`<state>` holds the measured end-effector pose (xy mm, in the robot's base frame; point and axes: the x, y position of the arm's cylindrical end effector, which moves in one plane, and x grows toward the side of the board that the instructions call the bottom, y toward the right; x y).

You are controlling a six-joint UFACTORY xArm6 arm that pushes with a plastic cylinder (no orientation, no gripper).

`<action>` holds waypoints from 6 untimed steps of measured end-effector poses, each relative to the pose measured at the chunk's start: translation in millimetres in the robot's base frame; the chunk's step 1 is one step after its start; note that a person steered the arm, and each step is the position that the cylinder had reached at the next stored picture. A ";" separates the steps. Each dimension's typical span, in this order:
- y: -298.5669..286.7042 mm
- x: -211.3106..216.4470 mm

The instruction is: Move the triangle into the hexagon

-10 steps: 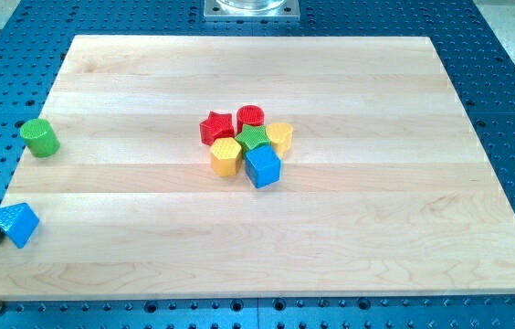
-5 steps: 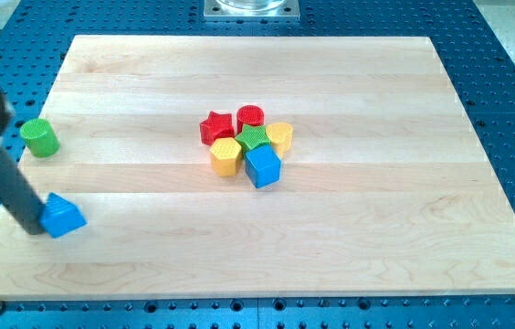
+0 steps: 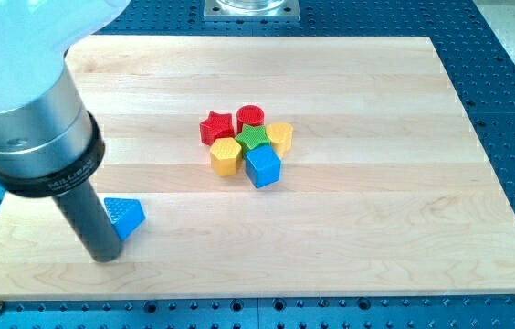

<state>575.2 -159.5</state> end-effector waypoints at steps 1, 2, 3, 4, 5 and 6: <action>6.3 -18.4; 17.5 -33.9; 22.6 -51.2; 31.7 -65.1; 47.9 -75.4; 71.3 -89.1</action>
<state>486.1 -88.2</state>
